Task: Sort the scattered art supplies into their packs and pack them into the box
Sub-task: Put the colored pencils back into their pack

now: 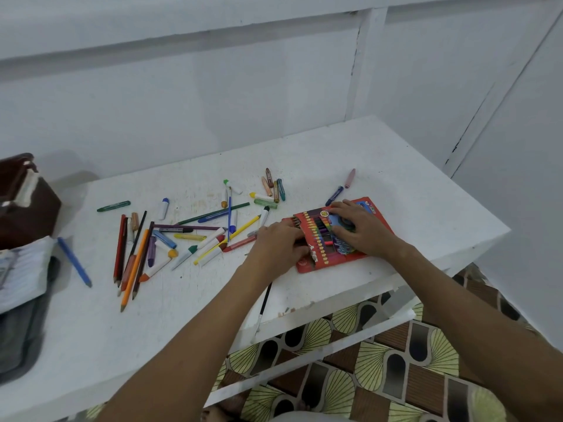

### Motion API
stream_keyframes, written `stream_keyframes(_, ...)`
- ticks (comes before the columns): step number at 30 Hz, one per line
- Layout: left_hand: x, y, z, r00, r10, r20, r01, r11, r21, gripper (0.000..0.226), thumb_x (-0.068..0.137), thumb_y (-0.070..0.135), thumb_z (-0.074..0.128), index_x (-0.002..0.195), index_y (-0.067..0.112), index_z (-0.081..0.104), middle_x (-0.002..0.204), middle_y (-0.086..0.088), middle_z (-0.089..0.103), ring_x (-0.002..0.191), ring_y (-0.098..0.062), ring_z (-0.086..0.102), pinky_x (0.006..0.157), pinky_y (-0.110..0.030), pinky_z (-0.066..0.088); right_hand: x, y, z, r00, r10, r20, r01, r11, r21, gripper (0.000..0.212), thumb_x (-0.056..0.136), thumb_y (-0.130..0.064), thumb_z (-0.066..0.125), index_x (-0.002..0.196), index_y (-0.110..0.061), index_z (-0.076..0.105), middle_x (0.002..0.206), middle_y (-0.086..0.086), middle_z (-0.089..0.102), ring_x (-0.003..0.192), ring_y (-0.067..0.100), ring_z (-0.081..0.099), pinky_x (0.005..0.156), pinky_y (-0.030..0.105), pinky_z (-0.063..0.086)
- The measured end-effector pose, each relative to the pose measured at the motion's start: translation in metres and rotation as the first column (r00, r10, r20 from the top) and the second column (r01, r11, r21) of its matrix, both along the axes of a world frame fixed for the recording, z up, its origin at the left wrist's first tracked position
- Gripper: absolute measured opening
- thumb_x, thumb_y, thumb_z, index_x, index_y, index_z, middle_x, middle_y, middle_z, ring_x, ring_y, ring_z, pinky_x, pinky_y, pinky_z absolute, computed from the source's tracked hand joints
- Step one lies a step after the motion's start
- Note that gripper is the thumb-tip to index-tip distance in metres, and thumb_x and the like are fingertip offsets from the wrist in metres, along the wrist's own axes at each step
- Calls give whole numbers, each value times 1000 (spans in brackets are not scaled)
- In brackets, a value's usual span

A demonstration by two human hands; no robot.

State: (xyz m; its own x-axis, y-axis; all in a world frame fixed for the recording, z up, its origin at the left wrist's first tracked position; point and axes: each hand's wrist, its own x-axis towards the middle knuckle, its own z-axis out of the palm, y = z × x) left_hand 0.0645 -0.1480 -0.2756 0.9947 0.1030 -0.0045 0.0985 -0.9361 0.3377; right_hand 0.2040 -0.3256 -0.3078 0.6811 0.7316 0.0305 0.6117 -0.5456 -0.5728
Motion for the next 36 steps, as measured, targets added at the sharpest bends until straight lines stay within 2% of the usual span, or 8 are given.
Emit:
stream_keyframes(5, -10, 13, -1, 993, 114, -1, -114, 991, 68, 34, 94, 38, 52, 123, 24, 61, 122, 0, 56, 116, -20, 51, 98, -40, 33, 0, 1, 3, 1000, 3, 22, -3, 1000, -30, 49, 98, -35, 46, 143, -18, 39, 150, 3, 36, 143, 20, 21, 113, 37, 21)
stream_keyframes(11, -1, -4, -5, 997, 18, 76, -19, 1000, 17, 25, 97, 34, 50, 108, 20, 68, 105, 2, 67, 95, -15, 60, 84, -27, 39, -3, 2, 2, 1000, -12, 22, 12, 1000, -14, 48, 98, -34, 47, 142, -17, 40, 151, 3, 35, 142, 20, 22, 114, 38, 21)
stream_keyframes(15, 2, -9, -10, 978, 112, 174, -113, 994, -8, 26, 94, 38, 54, 100, 16, 66, 99, 1, 67, 90, -16, 59, 84, -32, 43, -1, -2, 2, 1000, -7, 26, 7, 1000, 1, 48, 98, -35, 47, 141, -16, 42, 149, 4, 39, 142, 20, 26, 115, 45, 26)
stream_keyframes(18, -8, 2, -8, 977, 130, 168, -132, 991, -3, 33, 90, 42, 55, 109, 17, 67, 111, 0, 62, 103, -17, 54, 92, -38, 39, 5, -8, 0, 999, -18, 51, 18, 1000, 6, 44, 98, -32, 47, 139, -16, 45, 147, 5, 40, 142, 22, 25, 115, 44, 25)
stream_keyframes(22, -12, 17, -4, 991, 131, -14, -130, 988, 79, 34, 93, 39, 51, 119, 23, 65, 127, 0, 56, 121, -18, 47, 100, -42, 31, 7, -11, -3, 998, -29, 61, 31, 999, -37, 46, 98, -35, 45, 140, -15, 44, 150, 5, 37, 142, 23, 24, 115, 44, 25)
stream_keyframes(29, 11, -3, 1, 997, 67, 43, -63, 994, -84, 20, 94, 29, 55, 109, 21, 66, 107, 3, 68, 99, -15, 62, 94, -38, 44, 5, -9, 0, 999, -19, 28, 21, 998, -52, 54, 94, -44, 43, 140, -17, 44, 149, 3, 38, 141, 22, 26, 114, 46, 28)
stream_keyframes(32, 8, -4, 0, 988, 98, 120, -65, 965, -255, 25, 93, 21, 58, 116, 15, 63, 110, 0, 68, 96, -7, 59, 82, -21, 44, 5, -10, 2, 999, -34, 23, 35, 998, -55, 47, 97, -37, 46, 140, -17, 43, 149, 2, 37, 142, 21, 25, 114, 43, 28)
stream_keyframes(36, -5, 11, -4, 977, 175, 119, -158, 977, -140, 33, 87, 35, 62, 115, 18, 65, 113, -1, 60, 108, -16, 53, 92, -32, 40, 5, -10, 1, 999, -28, 26, 29, 998, -54, 53, 93, -45, 40, 137, -17, 45, 146, 3, 42, 139, 22, 31, 111, 47, 33)
